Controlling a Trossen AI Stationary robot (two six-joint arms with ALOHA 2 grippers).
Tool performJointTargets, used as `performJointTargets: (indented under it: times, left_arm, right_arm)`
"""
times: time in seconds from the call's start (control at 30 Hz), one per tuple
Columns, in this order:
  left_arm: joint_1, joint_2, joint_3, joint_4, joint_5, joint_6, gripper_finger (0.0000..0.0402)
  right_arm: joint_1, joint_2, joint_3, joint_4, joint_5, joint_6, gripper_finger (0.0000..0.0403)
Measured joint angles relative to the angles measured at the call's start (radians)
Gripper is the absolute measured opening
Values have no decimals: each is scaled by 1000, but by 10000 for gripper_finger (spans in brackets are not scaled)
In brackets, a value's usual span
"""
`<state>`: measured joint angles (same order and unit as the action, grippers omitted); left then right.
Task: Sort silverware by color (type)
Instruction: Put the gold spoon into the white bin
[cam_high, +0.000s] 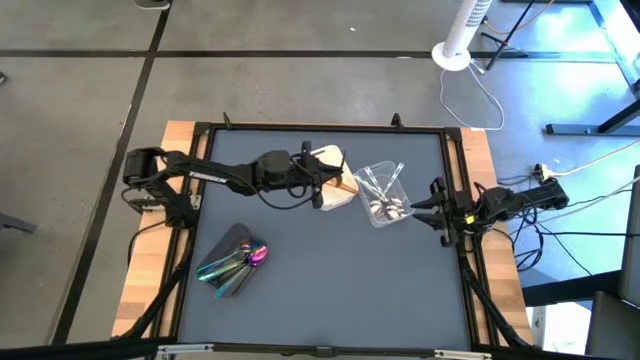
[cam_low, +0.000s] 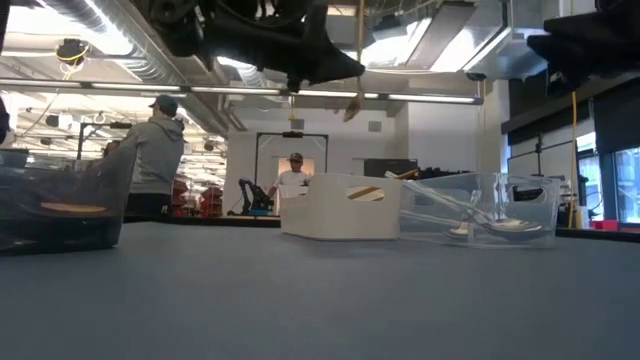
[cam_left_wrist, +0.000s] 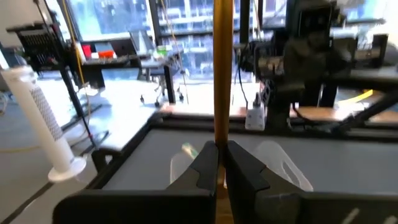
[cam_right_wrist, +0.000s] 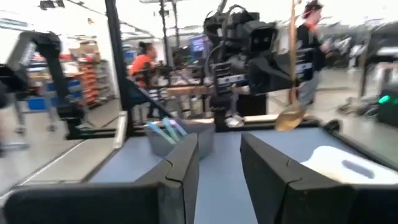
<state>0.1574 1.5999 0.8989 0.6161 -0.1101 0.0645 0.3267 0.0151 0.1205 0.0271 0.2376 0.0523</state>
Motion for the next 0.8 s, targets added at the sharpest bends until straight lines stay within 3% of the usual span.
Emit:
performJointTargets:
  times: [0.2, 0.37, 0.63, 0.8]
  left_arm:
    - [13, 52, 0, 81, 0, 85, 10]
    - [30, 64, 0, 56, 1, 208, 10]
    - [79, 64, 0, -13, 0, 312, 10]
    - [88, 64, 0, -57, 0, 311, 10]
  right_arm:
    - [-1, 0, -101, 162, 32, -120, 111]
    - [-17, 2, -113, 156, 33, -143, 111]
    - [-174, 0, -113, 159, 27, -172, 111]
    - [-281, 0, -113, 131, -120, -112, 111]
